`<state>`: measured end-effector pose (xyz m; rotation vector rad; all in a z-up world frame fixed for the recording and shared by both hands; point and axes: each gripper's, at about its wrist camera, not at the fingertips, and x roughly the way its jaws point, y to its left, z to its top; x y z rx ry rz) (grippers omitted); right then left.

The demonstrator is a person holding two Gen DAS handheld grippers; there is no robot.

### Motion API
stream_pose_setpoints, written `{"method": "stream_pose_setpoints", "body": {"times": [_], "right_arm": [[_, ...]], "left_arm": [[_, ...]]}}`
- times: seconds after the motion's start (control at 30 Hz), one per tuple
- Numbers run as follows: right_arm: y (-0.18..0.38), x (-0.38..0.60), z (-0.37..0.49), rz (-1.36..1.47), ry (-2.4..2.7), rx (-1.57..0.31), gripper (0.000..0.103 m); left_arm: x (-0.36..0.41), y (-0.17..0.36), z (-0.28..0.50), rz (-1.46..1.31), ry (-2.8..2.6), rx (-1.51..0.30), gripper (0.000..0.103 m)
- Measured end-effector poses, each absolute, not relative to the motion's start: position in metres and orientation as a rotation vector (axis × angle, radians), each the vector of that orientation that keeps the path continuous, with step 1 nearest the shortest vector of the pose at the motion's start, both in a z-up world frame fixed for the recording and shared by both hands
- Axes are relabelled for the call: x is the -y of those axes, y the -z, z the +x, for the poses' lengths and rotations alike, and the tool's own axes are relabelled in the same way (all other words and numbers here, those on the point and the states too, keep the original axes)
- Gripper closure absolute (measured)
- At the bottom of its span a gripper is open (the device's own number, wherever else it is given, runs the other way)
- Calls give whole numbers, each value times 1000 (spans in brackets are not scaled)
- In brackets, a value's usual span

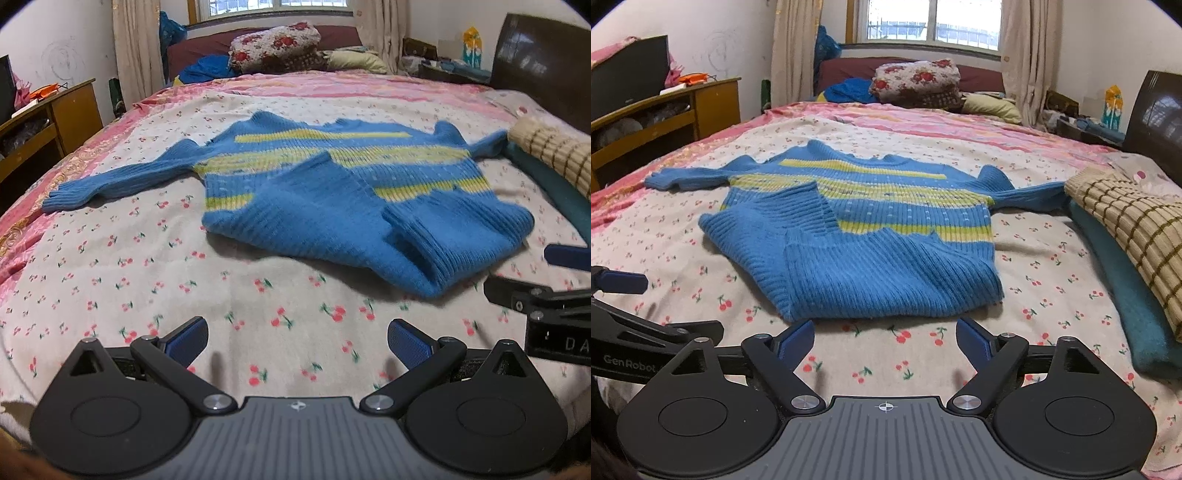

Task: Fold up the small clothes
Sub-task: 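Lower both grippers onto the folded-up sweater hem and grasp it, then pull the hem with both grippers to unfold the sweater flat, release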

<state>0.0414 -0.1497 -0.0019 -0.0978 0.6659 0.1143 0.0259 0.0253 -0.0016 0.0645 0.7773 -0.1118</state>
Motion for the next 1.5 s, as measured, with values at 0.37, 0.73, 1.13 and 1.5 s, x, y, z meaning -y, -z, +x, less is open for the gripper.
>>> {"method": "stream_pose_setpoints", "body": {"times": [0.37, 0.73, 1.13, 1.5], "right_arm": [[-9, 133, 77, -118, -149, -650, 26], [-14, 157, 102, -84, -97, -667, 33], [-6, 182, 140, -167, -155, -705, 33], [7, 205, 170, -18, -270, -872, 77]], "left_arm": [[-39, -21, 76, 124, 147, -675, 0], [-32, -25, 148, 157, 295, -701, 19], [-35, -5, 187, 93, 383, -858, 75], [-48, -8, 180, -9, 477, -891, 89]]}}
